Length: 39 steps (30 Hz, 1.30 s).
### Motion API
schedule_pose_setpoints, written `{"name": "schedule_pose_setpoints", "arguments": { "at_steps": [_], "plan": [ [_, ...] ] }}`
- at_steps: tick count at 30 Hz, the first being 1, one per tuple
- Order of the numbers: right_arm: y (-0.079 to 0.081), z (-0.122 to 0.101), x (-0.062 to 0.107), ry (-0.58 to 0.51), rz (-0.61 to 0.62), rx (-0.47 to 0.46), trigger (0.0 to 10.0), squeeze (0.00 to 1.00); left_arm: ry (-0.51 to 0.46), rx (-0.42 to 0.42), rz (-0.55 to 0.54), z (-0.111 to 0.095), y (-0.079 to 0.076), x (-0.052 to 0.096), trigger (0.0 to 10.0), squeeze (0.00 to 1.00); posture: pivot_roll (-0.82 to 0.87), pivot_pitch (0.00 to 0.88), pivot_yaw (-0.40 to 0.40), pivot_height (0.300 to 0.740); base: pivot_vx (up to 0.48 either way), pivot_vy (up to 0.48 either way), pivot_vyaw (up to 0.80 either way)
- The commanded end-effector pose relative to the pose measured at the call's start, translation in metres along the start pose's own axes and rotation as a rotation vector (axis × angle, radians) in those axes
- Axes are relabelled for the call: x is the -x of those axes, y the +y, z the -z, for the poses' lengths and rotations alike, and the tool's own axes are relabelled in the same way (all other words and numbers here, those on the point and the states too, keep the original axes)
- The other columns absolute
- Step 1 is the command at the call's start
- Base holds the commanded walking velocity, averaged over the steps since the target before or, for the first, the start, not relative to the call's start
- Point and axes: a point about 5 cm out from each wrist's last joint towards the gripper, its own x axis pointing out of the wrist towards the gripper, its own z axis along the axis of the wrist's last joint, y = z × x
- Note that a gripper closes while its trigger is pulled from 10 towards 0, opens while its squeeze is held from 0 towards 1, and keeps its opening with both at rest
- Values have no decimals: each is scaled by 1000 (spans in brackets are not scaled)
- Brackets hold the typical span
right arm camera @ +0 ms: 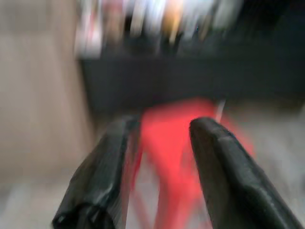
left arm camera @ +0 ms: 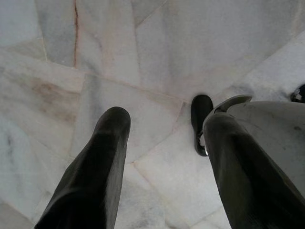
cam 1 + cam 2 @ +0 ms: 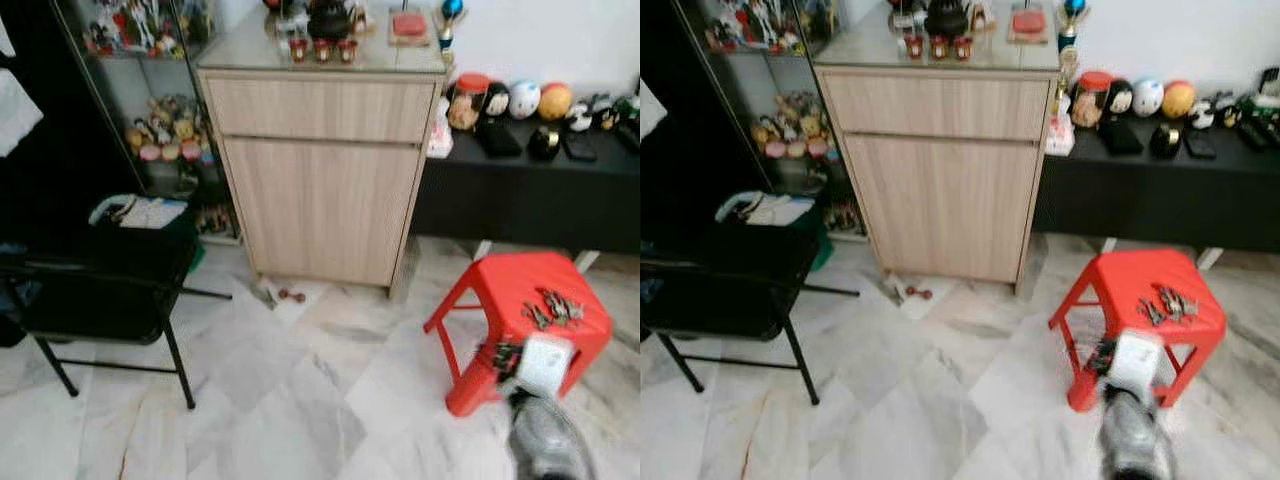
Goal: Hang keys on a hook
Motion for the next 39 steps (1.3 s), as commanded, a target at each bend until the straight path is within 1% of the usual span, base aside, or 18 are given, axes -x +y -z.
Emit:
{"name": "schedule_pose_setpoints", "arguments": {
  "at_steps": [1, 6, 9, 13, 15, 17, 19, 22, 25, 26, 29, 31, 32, 33, 35, 36, 37, 39],
  "plan": [
    [3, -5, 1, -51, 0, -29, 10000, 0, 4, 4, -5, 3, 0, 1, 10000, 0, -17, 0, -17, 740, 0, 0, 0],
    [6, -28, -2, -172, -47, -25, 10000, 0, 4, -1, -7, 3, 1, 1, 10000, 0, -27, 0, -17, 740, 0, 0, 0],
    [9, -39, 6, -241, -117, 32, 10000, 0, 6, -5, -7, 4, 1, 1, 10000, 0, -26, 0, -17, 740, 0, 0, 0],
    [11, -46, 35, -280, -203, 89, 10000, 0, 5, -11, -8, 3, 2, 1, 10000, 0, -39, 0, -16, 740, 0, 0, 0],
    [11, -46, 42, -279, -223, 108, 10000, 0, 5, -13, -8, 3, 2, 1, 10000, 0, -40, 0, -16, 740, 0, 0, 0],
    [7, -39, 58, -236, -237, 108, 10000, 0, 5, -21, -6, 3, 3, 1, 10000, 0, -51, 0, -16, 740, 0, 0, 0],
    [3, -33, 63, -203, -225, 118, 10000, 0, 5, -22, -5, 3, 3, 1, 10000, 0, -56, 0, -19, 740, 0, 0, 0],
    [-15, -2, 70, -21, -139, 145, 10000, 0, 5, -23, -2, 3, 2, 1, 10000, 0, -53, 0, -21, 740, 0, 0, 0],
    [-23, 40, 72, 198, -79, 104, 10000, 0, 4, -22, 0, 2, 1, 1, 10000, 0, -58, 0, -19, 740, 0, 0, 0],
    [-22, 63, 74, 318, -67, 83, 10000, 0, 4, -24, 1, 2, 1, 1, 10000, 0, -58, 0, -20, 740, 0, 0, 0],
    [-15, 83, 79, 452, -82, 41, 10000, 0, 3, -24, 1, 2, 0, 0, 10000, 0, -51, 0, -20, 740, 0, 0, 0],
    [2, 108, 91, 602, -171, 52, 10000, 0, 3, -19, 2, 2, -1, 0, 10000, 0, -38, 0, -23, 740, 0, 0, 0],
    [5, 110, 93, 617, -186, 54, 10000, 0, 3, -18, 2, 2, -1, 0, 10000, 0, -37, 0, -23, 740, 0, 0, 0],
    [7, 112, 95, 624, -204, 96, 10000, 0, 2, -15, 2, 2, -1, 0, 10000, 0, -37, 0, -23, 740, 0, 0, 0],
    [19, 138, 124, 795, -318, 199, 10000, 0, 2, -12, 3, 2, -1, 0, 10000, 0, -29, 0, -27, 740, 0, 0, 0],
    [19, 138, 124, 795, -318, 199, 10000, 0, 2, -12, 3, 2, -1, 0, 10000, 0, -29, 0, -27, 740, 0, 0, 0],
    [19, 147, 137, 856, -390, 295, 10000, 0, 4, -12, 8, 2, -1, 0, 10000, 0, -14, 0, -31, 740, 0, 0, 0],
    [17, 152, 145, 886, -407, 307, 10000, 0, 4, -7, 14, 3, -2, 1, 10000, 0, 0, 0, -34, 740, 0, 0, 0]
  ]
}}
